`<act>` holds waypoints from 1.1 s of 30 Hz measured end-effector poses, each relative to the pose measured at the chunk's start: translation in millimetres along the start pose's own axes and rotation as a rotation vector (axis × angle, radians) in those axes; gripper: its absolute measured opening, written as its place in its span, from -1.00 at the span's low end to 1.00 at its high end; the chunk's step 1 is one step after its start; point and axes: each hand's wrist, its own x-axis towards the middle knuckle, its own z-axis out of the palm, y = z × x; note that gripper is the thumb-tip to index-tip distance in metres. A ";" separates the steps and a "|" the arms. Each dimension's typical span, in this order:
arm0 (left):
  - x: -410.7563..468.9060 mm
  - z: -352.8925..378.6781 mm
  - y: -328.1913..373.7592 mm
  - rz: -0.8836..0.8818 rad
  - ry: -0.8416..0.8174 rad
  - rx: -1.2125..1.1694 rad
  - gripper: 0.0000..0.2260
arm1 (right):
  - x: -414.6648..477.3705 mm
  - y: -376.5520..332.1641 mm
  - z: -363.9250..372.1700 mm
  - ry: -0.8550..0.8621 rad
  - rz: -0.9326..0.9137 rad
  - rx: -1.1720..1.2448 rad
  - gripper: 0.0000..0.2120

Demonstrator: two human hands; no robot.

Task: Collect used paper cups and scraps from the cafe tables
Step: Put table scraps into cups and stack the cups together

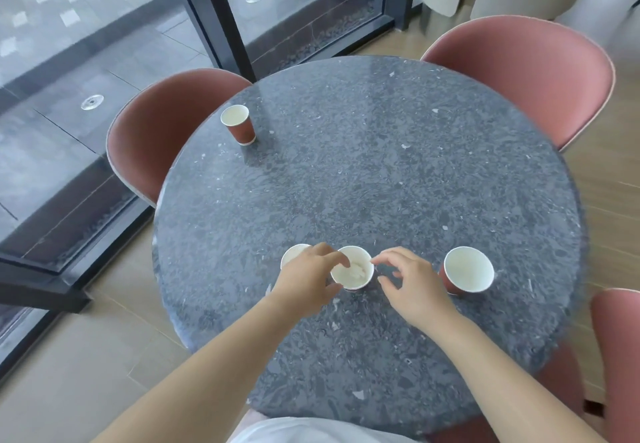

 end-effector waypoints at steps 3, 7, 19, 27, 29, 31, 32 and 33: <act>3.6 8.9 3.1 0.016 -0.045 0.125 -0.66 | -8.9 5.0 -6.2 0.012 0.006 -0.035 -0.75; 6.7 15.4 5.6 -0.011 -0.059 0.185 -0.72 | -21.6 13.2 -11.8 0.052 -0.003 -0.151 -0.75; 9.1 19.3 12.1 -0.064 0.009 0.151 -0.84 | -40.1 46.3 -32.2 0.132 0.149 -0.466 -0.68; 7.7 2.6 22.3 -0.040 0.141 0.035 -0.83 | -18.5 45.6 -23.4 0.071 0.126 -0.431 -0.59; 6.3 -7.4 21.8 -0.048 0.214 -0.013 -0.83 | -10.0 36.9 -21.1 0.086 0.074 -0.411 -0.62; 6.2 -18.7 16.8 -0.063 0.285 -0.042 -0.84 | -0.1 25.6 -18.3 0.090 0.025 -0.385 -0.66; 6.3 -24.0 12.7 -0.073 0.309 -0.048 -0.84 | 5.6 19.4 -16.4 0.090 -0.004 -0.373 -0.67; 6.0 -28.6 7.6 -0.080 0.323 -0.048 -0.84 | 11.4 12.9 -14.2 0.088 -0.035 -0.363 -0.69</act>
